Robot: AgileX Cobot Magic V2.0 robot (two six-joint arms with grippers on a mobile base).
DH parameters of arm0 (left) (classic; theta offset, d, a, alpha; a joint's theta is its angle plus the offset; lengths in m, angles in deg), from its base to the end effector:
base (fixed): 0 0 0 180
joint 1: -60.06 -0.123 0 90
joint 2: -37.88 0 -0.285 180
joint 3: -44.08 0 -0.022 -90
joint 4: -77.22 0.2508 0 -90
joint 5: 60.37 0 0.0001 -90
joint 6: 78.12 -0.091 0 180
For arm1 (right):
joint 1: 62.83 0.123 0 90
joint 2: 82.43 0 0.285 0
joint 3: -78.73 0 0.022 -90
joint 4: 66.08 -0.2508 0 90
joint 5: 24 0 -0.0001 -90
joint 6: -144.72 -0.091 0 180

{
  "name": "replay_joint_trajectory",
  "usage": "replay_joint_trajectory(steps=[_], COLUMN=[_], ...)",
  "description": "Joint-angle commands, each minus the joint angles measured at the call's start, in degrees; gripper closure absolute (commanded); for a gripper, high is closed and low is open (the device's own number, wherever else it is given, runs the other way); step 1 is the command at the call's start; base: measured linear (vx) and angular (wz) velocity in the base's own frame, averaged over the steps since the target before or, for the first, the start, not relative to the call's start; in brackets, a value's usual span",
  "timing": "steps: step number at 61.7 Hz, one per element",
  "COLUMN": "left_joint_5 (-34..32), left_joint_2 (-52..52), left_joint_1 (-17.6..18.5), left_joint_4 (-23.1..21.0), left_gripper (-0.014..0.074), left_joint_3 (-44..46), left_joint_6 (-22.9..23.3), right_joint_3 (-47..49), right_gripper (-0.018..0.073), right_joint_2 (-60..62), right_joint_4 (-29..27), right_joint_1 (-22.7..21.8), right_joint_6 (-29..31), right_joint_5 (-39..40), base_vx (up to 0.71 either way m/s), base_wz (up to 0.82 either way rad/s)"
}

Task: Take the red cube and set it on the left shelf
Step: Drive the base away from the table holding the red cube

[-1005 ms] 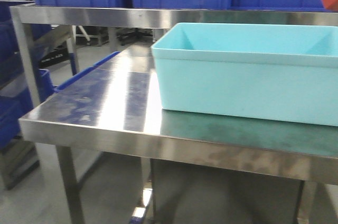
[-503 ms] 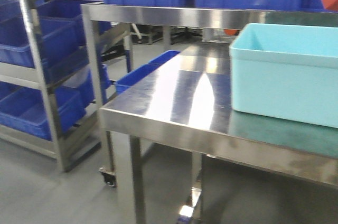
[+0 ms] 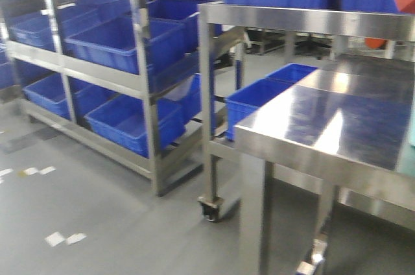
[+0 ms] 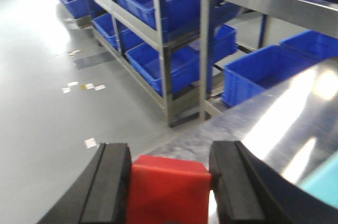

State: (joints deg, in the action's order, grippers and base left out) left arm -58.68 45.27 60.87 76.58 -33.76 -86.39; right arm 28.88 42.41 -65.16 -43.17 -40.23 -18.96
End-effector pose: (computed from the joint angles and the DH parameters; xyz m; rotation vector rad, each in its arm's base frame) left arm 0.0563 -0.0008 0.2072 0.1120 1.5136 0.0950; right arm 0.1645 0.0589 0.2974 -0.2395 1.7381 0.3036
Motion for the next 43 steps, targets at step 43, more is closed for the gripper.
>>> replay_joint_trajectory(steps=[43], left_joint_5=[-5.2], left_joint_2=[0.0], left_joint_1=[0.4], left_joint_4=[-0.3], left_gripper=[0.0491], left_joint_3=[-1.3], left_joint_6=[0.0], right_joint_3=[1.7], right_gripper=[0.0501], right_joint_2=[0.6], right_joint_4=[0.1], right_joint_1=[-0.3], right_joint_6=[0.0], right_joint_5=[5.2], base_vx=[-0.05], base_wz=[0.41])
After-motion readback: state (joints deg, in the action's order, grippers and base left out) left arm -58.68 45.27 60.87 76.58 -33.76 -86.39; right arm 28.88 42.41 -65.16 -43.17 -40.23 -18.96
